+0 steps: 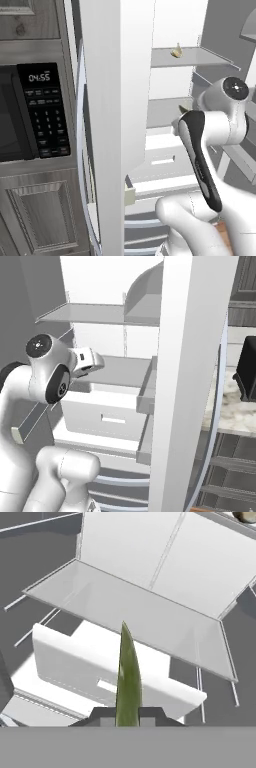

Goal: Grab the lemon wedge and garlic from the fridge, place them in the blender, close the lid, and turn on the blender to create a marinade.

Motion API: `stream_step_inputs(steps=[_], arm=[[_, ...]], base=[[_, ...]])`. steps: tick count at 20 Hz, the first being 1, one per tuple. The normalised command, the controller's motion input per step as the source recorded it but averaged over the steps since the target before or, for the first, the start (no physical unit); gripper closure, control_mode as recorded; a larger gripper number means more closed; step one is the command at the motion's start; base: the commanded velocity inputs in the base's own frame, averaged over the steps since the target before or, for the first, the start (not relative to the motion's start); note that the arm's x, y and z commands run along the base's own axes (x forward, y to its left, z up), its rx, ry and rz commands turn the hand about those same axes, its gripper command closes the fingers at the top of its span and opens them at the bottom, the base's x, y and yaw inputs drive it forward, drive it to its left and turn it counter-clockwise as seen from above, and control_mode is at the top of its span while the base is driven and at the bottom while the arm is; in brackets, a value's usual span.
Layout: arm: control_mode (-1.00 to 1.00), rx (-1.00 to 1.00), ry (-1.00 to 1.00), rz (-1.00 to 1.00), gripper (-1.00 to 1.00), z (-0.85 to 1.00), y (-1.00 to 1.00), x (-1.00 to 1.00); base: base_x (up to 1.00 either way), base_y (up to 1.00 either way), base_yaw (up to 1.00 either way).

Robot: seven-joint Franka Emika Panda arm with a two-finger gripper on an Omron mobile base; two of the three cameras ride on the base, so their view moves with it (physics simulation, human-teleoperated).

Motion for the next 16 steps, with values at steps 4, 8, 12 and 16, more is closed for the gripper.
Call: stream_step_inputs(steps=[4, 8, 12, 16], arm=[[-1.0, -0.09, 0.08, 0.0, 1.0, 0.0, 0.08, -0.47], [-1.0, -0.01, 0.0, 0.0, 1.0, 0.0, 0.0, -0.91], [-1.0, 0.0, -0.07, 0.0, 1.0, -0.03, 0.0, -1.0], [-1.0, 0.0, -0.06, 0.0, 1.0, -0.02, 0.0, -0.82]], base=[[0.0, 0.0, 0.0], [0.0, 0.0, 0.0], [0.0, 0.0, 0.0], [0.0, 0.0, 0.0]])
